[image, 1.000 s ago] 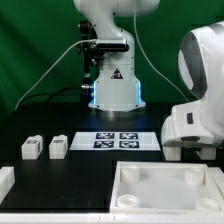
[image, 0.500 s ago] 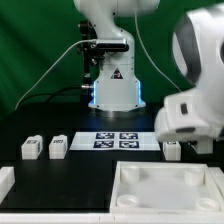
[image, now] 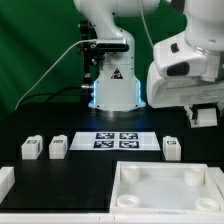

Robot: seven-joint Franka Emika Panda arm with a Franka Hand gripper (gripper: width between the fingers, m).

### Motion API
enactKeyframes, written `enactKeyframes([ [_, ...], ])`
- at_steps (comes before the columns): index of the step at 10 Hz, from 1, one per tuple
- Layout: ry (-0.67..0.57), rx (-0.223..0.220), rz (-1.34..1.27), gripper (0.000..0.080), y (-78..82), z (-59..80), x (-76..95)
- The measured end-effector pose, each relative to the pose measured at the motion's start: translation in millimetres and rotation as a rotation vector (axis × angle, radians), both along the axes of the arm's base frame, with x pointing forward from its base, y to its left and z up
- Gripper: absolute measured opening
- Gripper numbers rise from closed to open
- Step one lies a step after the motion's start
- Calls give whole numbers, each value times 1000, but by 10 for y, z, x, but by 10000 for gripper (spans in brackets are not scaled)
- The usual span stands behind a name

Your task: Assemble one leg

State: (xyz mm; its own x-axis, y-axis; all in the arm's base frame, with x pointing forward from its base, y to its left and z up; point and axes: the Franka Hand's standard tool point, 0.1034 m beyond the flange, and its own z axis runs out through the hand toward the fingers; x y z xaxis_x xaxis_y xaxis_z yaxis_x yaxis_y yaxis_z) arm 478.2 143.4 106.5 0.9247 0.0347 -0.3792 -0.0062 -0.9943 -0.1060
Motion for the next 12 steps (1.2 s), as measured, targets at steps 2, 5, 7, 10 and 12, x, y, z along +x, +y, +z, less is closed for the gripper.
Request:
enactKeyframes([
  [2,-265,47,27,293,-172,72,442],
  [5,-634,66,30,293,-397,451,1256],
  [7,-830,57,17,294,-310,601,1372],
  [10,-965,46,-4,294,-364,532,1330],
  [12,-965,46,-6,294,-365,510,1358],
])
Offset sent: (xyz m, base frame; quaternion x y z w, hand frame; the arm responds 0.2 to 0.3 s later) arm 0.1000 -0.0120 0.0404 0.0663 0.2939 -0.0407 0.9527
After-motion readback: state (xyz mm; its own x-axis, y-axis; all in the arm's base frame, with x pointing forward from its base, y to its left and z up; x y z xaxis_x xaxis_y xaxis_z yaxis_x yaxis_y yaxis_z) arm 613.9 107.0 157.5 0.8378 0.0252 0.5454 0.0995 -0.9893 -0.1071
